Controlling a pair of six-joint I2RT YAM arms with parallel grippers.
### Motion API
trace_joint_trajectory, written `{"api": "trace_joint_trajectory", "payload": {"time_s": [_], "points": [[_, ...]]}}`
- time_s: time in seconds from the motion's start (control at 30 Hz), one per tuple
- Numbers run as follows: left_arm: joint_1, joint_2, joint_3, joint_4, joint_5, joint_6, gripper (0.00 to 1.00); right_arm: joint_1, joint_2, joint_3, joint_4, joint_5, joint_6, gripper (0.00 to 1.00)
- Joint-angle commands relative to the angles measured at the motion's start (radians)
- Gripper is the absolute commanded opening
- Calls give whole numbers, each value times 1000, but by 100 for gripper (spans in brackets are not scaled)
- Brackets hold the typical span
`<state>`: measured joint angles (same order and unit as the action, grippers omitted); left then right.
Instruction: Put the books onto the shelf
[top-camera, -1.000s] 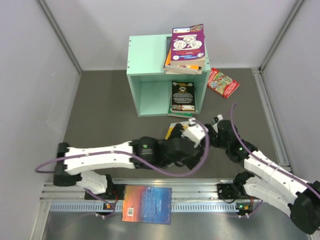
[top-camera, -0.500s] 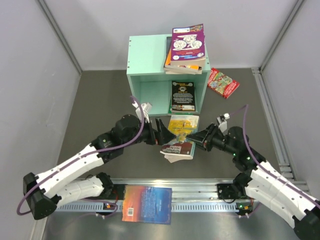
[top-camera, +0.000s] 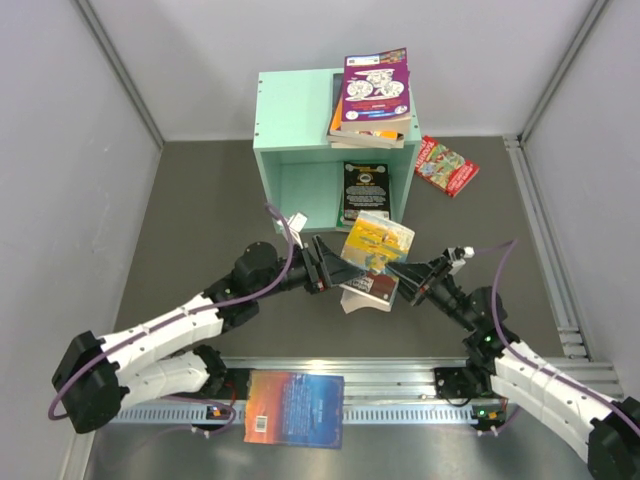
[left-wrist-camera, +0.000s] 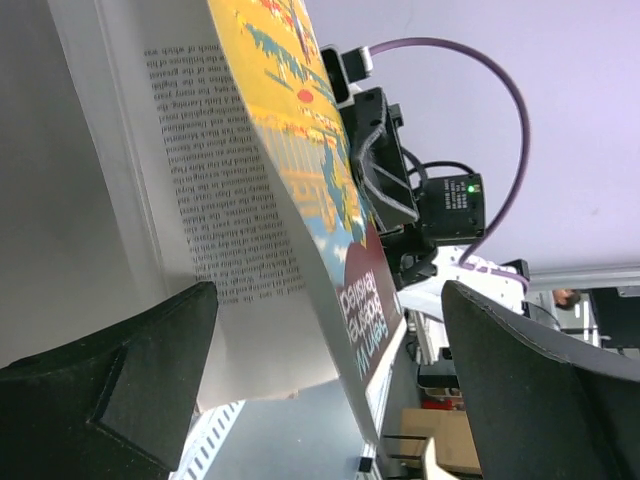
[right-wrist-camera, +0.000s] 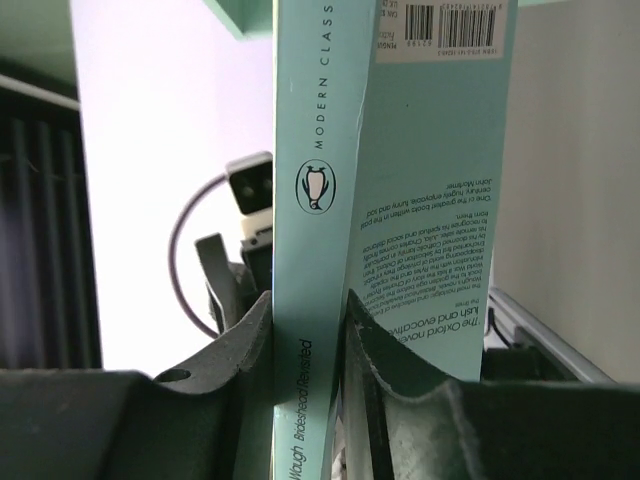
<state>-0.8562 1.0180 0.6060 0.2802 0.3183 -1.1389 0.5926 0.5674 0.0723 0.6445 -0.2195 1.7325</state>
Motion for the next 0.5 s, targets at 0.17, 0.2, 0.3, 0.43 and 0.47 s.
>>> {"api": "trace_joint_trajectory", "payload": {"time_s": [0.17, 0.2, 0.3, 0.43, 0.47], "points": [[16, -32, -32, 56, 27, -27, 99, -14, 48, 50, 429, 71, 142, 0], [16, -29, -31, 41, 28, -18, 99, -16, 77, 57, 448, 68, 147, 0], [16, -15, -38, 48, 34, -15, 98, -17, 146, 87, 530, 60, 170, 0], [17, 16, -61, 117, 41, -44, 99, -16, 232, 130, 625, 51, 197, 0], [19, 30, -60, 123, 44, -47, 99, -17, 247, 150, 654, 49, 206, 0]]}}
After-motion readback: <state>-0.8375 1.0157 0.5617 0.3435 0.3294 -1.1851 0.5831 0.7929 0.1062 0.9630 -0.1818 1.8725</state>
